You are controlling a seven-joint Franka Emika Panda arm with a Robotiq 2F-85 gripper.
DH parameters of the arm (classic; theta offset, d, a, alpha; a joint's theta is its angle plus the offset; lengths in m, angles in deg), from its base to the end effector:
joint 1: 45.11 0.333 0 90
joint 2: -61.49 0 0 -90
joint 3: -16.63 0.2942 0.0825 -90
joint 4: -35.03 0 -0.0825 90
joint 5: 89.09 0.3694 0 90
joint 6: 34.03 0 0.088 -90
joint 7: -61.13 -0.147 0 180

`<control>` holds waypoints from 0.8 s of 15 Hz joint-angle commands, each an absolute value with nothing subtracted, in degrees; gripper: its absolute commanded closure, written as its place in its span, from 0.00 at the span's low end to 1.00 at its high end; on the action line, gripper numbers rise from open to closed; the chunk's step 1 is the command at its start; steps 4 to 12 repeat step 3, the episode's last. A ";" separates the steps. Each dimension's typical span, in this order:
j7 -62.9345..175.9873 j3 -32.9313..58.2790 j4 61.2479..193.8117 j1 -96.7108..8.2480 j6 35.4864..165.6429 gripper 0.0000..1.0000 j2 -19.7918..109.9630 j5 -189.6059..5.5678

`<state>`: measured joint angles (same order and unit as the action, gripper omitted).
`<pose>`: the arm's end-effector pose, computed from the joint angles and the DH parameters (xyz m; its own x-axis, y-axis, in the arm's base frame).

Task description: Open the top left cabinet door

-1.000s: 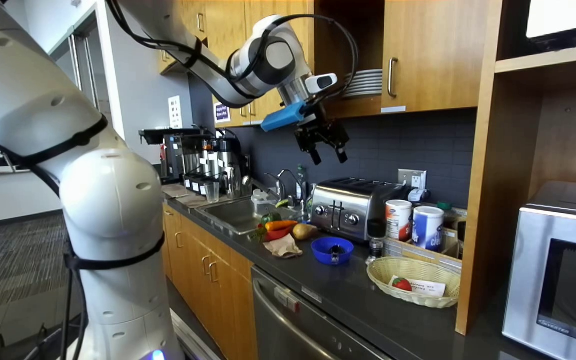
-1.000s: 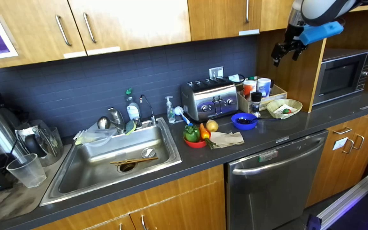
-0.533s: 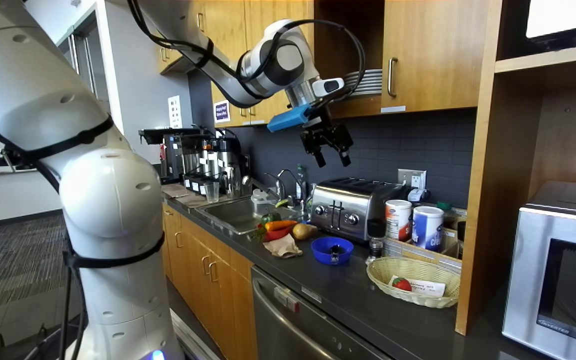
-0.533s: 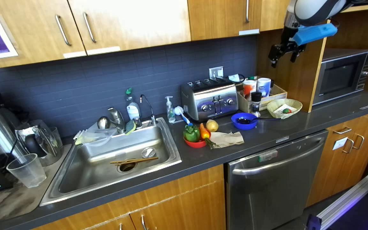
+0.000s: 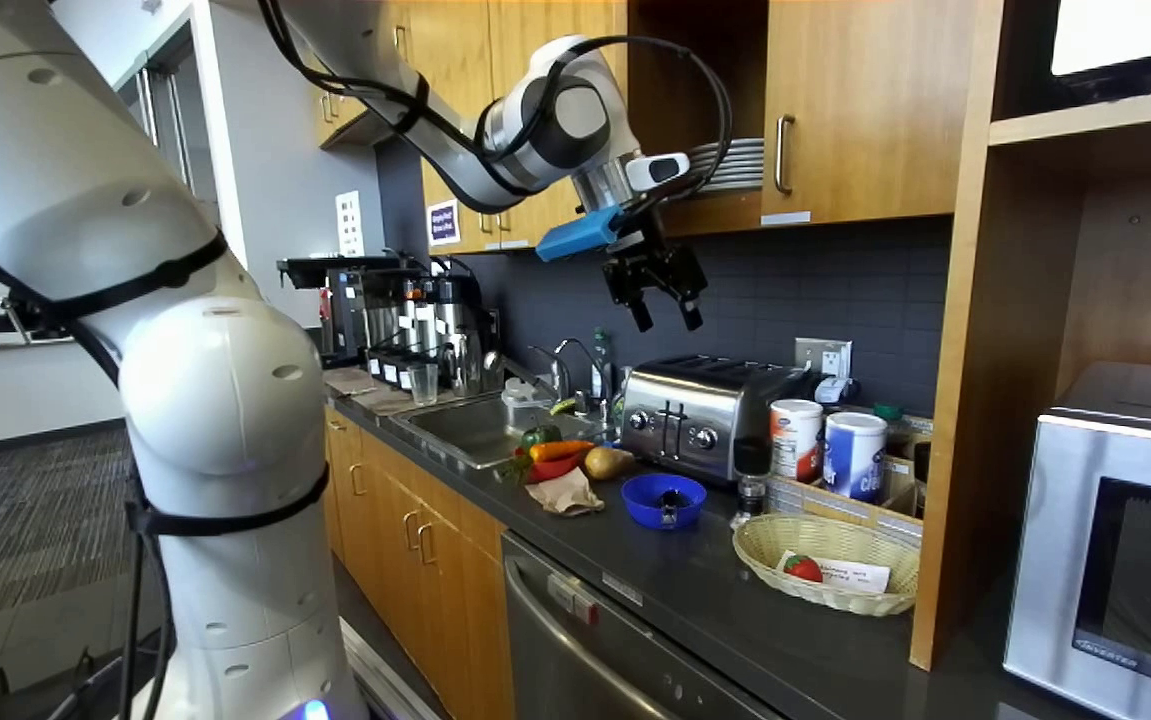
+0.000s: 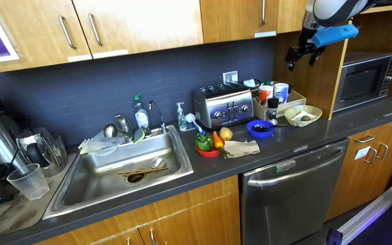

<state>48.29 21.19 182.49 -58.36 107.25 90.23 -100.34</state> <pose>0.4267 -0.0706 0.4234 0.8941 -0.2006 0.4004 -0.2692 -0.9553 0.1224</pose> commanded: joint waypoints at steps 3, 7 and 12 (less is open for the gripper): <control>47.85 20.30 182.38 -57.45 107.04 0.00 90.19 -100.99; 47.85 20.30 182.38 -57.45 107.04 0.00 90.19 -100.99; 47.85 20.30 182.38 -57.45 107.04 0.00 90.19 -100.99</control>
